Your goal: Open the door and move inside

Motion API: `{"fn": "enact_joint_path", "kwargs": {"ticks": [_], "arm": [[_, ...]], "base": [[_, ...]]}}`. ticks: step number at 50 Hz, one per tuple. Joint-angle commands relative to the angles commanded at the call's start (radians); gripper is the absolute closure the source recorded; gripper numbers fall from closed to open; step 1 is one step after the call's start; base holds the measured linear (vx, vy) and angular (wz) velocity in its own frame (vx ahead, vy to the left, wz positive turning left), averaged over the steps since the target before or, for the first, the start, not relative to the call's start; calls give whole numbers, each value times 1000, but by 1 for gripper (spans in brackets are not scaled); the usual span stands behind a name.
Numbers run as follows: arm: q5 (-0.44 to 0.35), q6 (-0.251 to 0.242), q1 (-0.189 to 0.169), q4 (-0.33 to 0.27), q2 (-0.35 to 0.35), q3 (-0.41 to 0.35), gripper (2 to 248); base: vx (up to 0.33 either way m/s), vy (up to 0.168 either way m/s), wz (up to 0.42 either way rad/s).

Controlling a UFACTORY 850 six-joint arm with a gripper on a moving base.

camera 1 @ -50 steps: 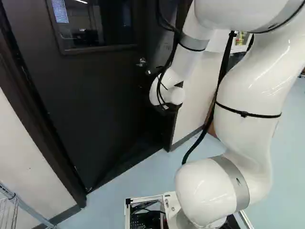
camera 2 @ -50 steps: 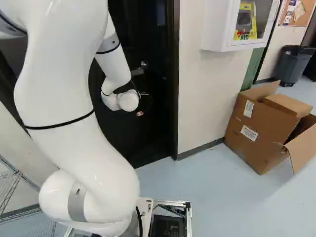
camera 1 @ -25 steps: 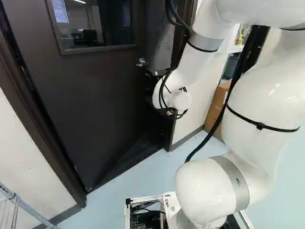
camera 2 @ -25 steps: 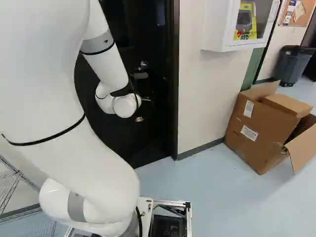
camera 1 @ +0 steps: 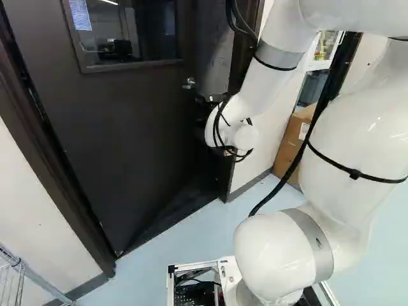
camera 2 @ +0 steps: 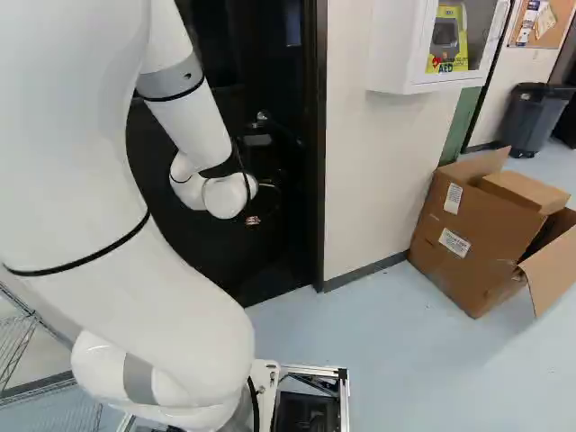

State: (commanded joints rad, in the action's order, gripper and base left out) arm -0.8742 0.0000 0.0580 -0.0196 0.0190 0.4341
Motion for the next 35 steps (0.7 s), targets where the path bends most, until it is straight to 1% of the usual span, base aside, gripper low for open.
{"fn": "enact_joint_path", "kwargs": {"ticks": [22, 35], "arm": [[0, 0, 0, 0, 0, 0, 3], [0, 0, 0, 0, 0, 0, 3]], "base": [[0, 0, 0], [54, -1, -3]]}}
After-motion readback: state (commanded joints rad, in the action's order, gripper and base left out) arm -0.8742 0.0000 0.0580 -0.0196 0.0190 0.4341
